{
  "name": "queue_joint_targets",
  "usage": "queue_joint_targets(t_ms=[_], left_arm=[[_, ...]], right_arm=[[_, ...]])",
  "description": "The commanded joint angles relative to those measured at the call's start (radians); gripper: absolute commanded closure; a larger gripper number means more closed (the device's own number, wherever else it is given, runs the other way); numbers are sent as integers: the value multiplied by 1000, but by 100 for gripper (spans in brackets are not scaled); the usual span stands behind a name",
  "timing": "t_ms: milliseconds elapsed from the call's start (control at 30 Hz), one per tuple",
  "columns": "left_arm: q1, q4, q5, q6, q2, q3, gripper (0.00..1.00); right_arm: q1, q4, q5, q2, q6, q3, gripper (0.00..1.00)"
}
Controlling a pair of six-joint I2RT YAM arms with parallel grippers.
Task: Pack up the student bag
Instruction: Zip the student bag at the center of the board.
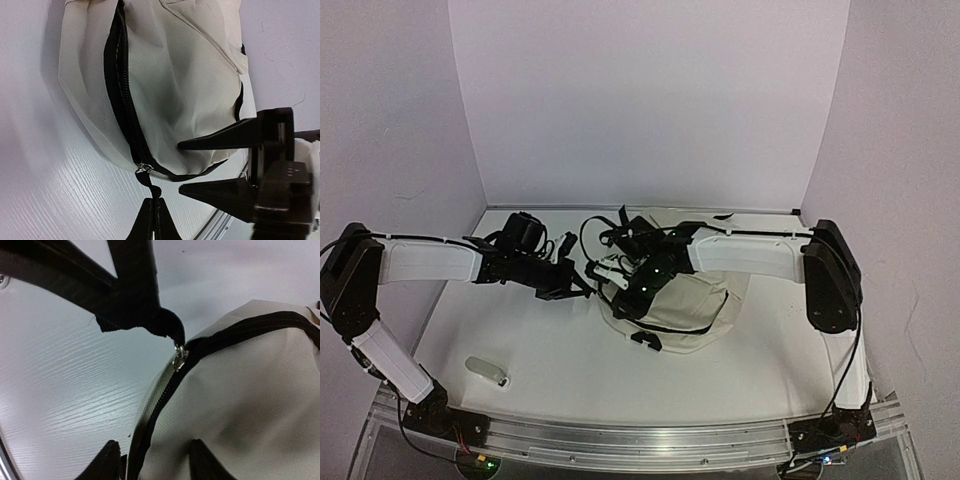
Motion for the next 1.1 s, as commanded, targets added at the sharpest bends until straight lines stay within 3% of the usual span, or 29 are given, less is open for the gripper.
queue_joint_targets(t_ms=[0, 100, 167, 600, 967, 1033, 1067], left_arm=[[-3, 30, -11, -14, -41, 11, 100], [-3, 16, -46, -15, -42, 14, 100], [1, -3, -85, -14, -38, 24, 100], [52, 7, -118, 17, 125, 164, 100], [76, 43, -42, 24, 301, 329, 100], [71, 115, 30, 15, 279, 288, 100], [66, 152, 61, 11, 255, 260, 100]], right_arm=[[9, 5, 39, 24, 24, 24, 67], [9, 7, 36, -8, 22, -16, 93], [9, 6, 33, -40, 19, -55, 100], [9, -65, -48, -317, -99, -385, 100], [9, -108, 1, -398, -162, -549, 100], [8, -105, 40, -391, -146, -541, 93], [7, -104, 53, -385, -138, -528, 82]])
